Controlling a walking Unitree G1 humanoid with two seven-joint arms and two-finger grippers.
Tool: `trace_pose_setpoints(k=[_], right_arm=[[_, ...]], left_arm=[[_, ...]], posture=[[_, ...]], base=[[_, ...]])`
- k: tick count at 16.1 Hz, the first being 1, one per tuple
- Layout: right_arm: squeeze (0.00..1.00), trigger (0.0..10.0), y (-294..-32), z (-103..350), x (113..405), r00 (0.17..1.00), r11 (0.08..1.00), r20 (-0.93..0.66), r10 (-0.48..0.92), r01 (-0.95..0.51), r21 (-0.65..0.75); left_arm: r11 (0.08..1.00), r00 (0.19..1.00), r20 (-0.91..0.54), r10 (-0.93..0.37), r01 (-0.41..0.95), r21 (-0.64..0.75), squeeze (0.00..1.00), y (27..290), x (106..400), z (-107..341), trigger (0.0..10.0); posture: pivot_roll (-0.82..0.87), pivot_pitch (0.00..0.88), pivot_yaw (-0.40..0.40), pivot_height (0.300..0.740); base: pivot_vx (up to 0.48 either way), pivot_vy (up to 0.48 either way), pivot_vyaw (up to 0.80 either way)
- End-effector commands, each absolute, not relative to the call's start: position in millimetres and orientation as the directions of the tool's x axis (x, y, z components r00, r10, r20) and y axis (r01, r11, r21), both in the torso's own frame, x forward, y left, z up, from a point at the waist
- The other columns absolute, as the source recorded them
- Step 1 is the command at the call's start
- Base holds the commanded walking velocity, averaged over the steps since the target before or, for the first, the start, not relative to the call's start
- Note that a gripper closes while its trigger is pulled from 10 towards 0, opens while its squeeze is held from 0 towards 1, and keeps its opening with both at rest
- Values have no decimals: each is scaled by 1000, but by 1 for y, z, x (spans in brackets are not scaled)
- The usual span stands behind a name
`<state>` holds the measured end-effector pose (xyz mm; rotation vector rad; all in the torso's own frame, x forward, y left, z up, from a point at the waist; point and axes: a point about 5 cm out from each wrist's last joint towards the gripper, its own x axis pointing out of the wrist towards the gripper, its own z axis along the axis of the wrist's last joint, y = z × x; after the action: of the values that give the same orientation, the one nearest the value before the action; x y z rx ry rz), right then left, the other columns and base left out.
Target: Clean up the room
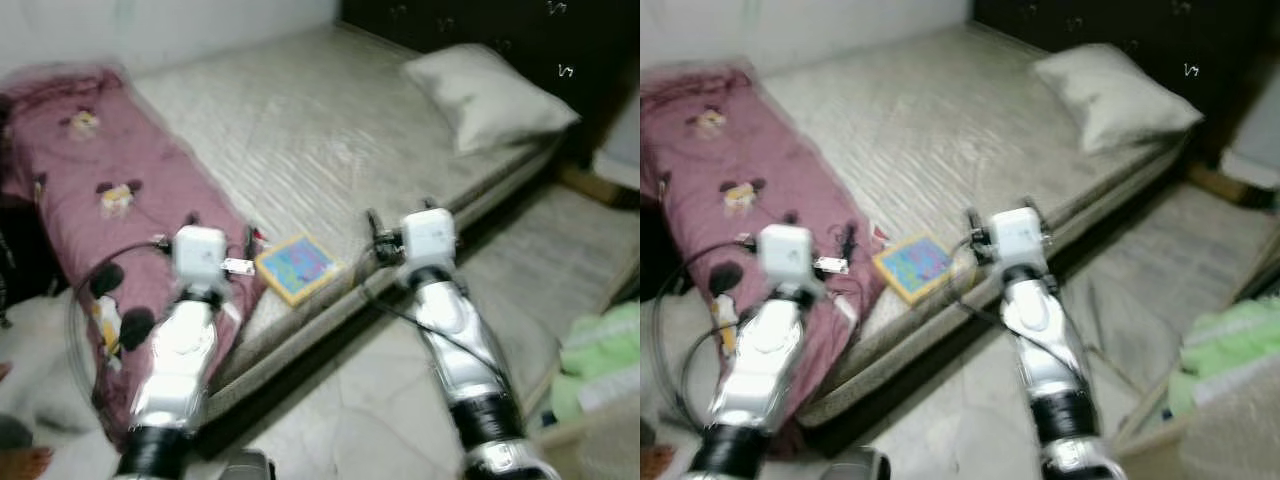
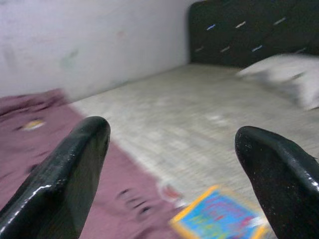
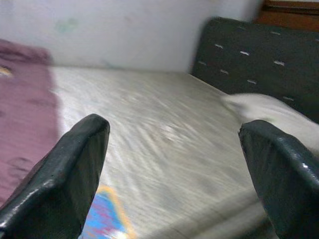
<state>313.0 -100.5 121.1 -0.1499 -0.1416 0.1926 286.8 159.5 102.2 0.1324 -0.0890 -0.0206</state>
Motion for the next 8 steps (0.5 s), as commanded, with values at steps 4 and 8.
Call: trace_pose_setpoints(k=[4, 8], right_arm=[[0, 10000, -113, 119, 314, 979, 974, 114, 168, -148, -169], [0, 10000, -113, 120, 313, 980, 975, 115, 165, -144, -170]], left_arm=[[991, 994, 95, -62, 50, 122, 0, 150, 288, 107, 10000], [991, 994, 95, -63, 50, 126, 0, 150, 288, 107, 10000]], posture=[[89, 0, -13, 740], [88, 0, -13, 740]], base=[[0, 0, 800], [0, 0, 800]])
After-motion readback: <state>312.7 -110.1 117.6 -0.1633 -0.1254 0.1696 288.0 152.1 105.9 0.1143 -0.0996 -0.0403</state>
